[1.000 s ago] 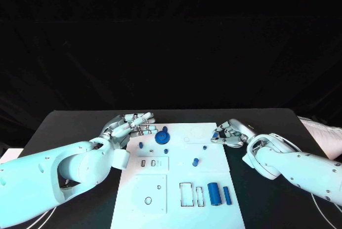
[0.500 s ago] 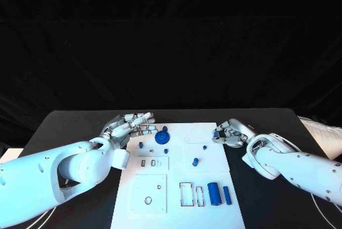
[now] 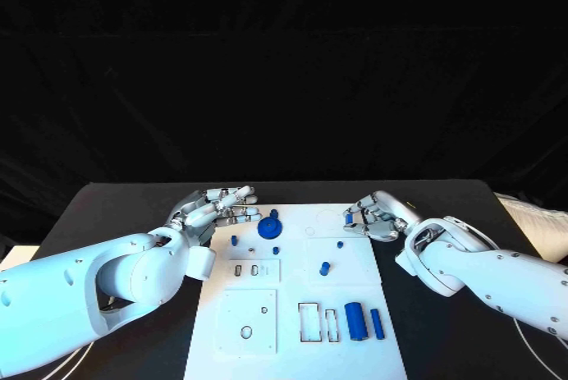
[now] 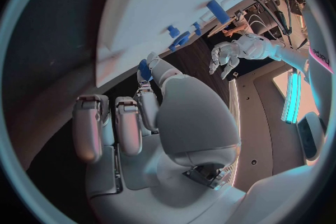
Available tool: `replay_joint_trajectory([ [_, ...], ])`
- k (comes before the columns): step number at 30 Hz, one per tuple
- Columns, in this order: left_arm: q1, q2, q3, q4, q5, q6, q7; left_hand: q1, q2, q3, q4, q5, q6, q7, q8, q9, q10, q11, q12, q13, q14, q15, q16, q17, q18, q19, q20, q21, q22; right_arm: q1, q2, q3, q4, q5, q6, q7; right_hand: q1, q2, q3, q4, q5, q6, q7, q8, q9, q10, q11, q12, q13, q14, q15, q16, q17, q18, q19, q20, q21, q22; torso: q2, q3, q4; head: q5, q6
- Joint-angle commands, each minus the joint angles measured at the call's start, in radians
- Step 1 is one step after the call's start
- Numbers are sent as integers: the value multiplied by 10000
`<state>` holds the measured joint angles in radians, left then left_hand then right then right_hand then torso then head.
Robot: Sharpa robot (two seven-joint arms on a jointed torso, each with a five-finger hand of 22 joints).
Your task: Assemble the parts on the task board
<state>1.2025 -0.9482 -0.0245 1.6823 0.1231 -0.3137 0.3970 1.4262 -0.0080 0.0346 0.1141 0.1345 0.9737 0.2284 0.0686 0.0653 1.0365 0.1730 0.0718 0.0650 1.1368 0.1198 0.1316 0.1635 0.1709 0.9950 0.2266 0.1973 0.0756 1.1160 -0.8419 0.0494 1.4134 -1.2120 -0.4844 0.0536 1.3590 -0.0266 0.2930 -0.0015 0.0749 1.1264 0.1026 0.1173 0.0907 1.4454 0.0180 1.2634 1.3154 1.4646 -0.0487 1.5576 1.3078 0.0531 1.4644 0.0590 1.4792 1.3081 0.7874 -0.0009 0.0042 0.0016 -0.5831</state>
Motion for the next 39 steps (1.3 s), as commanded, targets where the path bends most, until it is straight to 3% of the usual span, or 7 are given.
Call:
replay_joint_trajectory([
  [1,4,33,6,-58,11,197,47,80,14,-3,-45,-49,-26,19,-36,-3,-11,24,-47,10,10,28,-52,10,121,11,49,-36,-9,146,-29,20,415,91,444,-216,-88,213,-1,66,53,121,-59,29,33,-20,-44,-95,485,1029,-56,47,2489,-137,282,-74,44,792,-45,-34,20,18,-49],
  [6,4,111,6,-322,11,200,52,80,14,-3,-45,-49,-26,19,-36,-3,-11,24,-47,10,10,28,-52,10,121,11,49,-36,-9,359,134,27,1148,-197,784,-787,-162,194,-2,77,78,144,-69,35,36,13,-49,-30,529,1040,-61,74,2535,-139,287,-77,48,804,-162,-111,65,84,-185],
  [13,4,208,6,-492,11,215,64,87,21,-4,-59,-48,-30,20,-38,-4,-14,25,-48,9,10,28,-61,13,121,13,50,-41,-12,403,745,-39,1518,-1203,1152,-1578,-188,215,16,80,60,175,-84,48,42,45,-60,39,575,1042,-66,80,2545,-137,284,-80,45,798,-280,-223,166,221,-399],
  [17,4,228,6,-547,11,211,77,87,21,-4,-59,-48,-30,20,-38,-4,-14,25,-48,9,10,28,-61,13,121,13,50,-41,-12,329,1162,-131,1587,-1825,1339,-2004,-192,218,22,76,48,184,-90,51,43,49,-64,44,579,1042,-69,80,2545,-134,279,-81,39,786,-331,-276,191,316,-523],
  [30,11,237,6,-559,11,191,82,87,21,-4,-59,-48,-30,20,-38,-4,-14,25,-48,9,10,28,-61,13,121,13,50,-41,-12,-103,2249,-379,1432,-3051,1705,-3125,-193,200,32,50,26,195,-99,53,44,41,-73,23,568,1026,-77,39,2478,-116,243,-85,-1,704,-402,-450,351,404,-811],
  [33,13,241,6,-538,11,189,83,87,21,-4,-59,-48,-30,20,-38,-4,-14,25,-48,9,10,28,-61,13,121,13,50,-41,-12,-199,2469,-429,1317,-3203,1740,-3248,-215,181,27,47,15,196,-96,51,43,42,-72,27,573,1020,-79,26,2456,-110,229,-88,-17,672,-384,-422,331,463,-857],
  [39,16,277,6,-513,11,196,76,87,21,-4,-59,-48,-30,20,-38,-4,-14,25,-48,9,10,28,-61,13,121,13,50,-41,-12,-327,2790,-475,1096,-3373,1759,-3368,-236,156,21,41,11,199,-97,50,42,45,-73,39,582,1019,-81,22,2450,-107,223,-91,-24,659,-379,-416,350,558,-919],
])
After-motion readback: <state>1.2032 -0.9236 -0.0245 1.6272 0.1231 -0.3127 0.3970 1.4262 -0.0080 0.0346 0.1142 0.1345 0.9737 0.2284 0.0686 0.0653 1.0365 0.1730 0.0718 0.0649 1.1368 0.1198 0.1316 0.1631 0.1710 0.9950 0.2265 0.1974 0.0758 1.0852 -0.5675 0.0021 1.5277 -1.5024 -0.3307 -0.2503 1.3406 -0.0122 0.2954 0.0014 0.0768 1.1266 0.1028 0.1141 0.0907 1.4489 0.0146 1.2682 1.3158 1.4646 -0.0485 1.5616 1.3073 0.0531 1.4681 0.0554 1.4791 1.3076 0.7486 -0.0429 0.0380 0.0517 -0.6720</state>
